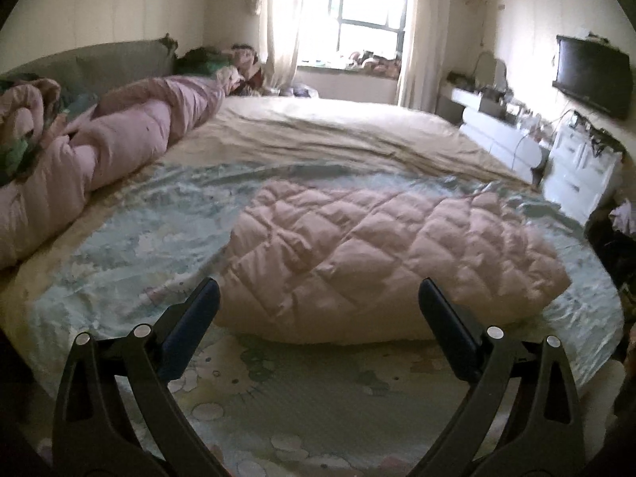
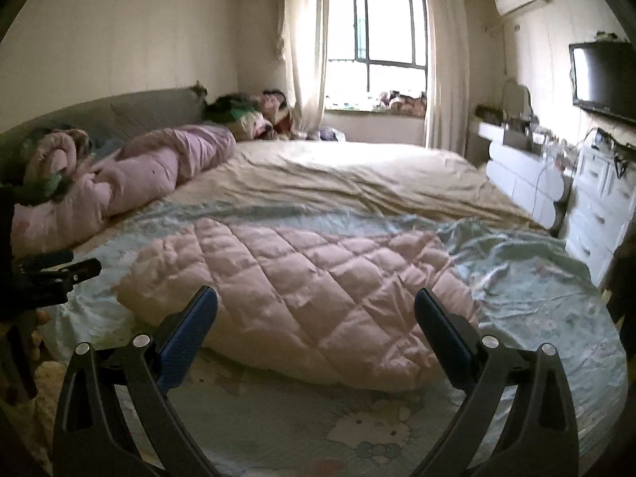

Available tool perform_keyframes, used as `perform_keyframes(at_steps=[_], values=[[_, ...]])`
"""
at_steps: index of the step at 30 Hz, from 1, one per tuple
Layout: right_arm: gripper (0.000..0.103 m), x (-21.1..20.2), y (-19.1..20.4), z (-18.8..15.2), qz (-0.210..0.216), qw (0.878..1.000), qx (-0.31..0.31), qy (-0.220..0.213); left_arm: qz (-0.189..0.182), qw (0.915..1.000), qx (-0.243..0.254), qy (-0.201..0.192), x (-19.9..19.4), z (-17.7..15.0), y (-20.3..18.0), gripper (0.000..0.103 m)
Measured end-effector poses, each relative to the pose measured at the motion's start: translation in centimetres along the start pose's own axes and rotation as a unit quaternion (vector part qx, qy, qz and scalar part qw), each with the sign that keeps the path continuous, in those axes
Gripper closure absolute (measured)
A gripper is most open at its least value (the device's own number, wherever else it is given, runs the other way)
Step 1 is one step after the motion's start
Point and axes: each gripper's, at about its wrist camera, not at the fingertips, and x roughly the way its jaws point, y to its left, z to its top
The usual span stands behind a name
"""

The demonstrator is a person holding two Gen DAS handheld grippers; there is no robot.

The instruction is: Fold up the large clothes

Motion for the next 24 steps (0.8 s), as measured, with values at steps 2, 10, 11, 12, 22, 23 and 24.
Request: perform_keyframes(at_steps=[2, 10, 11, 12, 22, 23, 24], values=[[0.004, -1.1, 0.6, -0.1, 0.006, 1.000, 0.000, -0.012, -0.002, 0.9999, 0.002, -0.010, -1.3, -0.1, -0.3, 0.009], [0.004, -3.1, 2.3, -1.4, -0.004, 1.000, 0.003, -0.020, -0.011, 0.9999, -0.012, -0.003, -3.1, -2.6, -0.1, 0.009], [0.004, -3.2, 2.5, -1.7, -0.011, 1.000, 0.009, -0.021, -0.010, 0.9998, -0.014, -0.002, -3.1, -3.1, 0.0, 0.009], [0.004, -3.2, 2.6, -2.2, -0.012, 1.000, 0.019, -0.016, -0.008, 0.9998, -0.018, 0.002, -3.1, -3.7, 0.1, 0.009], [0.004, -1.8, 5.6, -7.1, -0.067, 0.997, 0.018, 0.021, -0.018, 0.9991, -0.025, 0.030, -2.3, -7.1, 0.4, 0.009], [0.004, -1.3, 5.8, -7.3, -0.061, 0.997, 0.019, 0.033, -0.016, 0.9992, -0.021, 0.030, -2.3, -7.1, 0.2, 0.009], [0.004, -1.1, 5.9, -7.4, -0.059, 0.997, 0.018, 0.038, -0.017, 0.9992, -0.019, 0.029, -2.4, -7.1, 0.1, 0.009]])
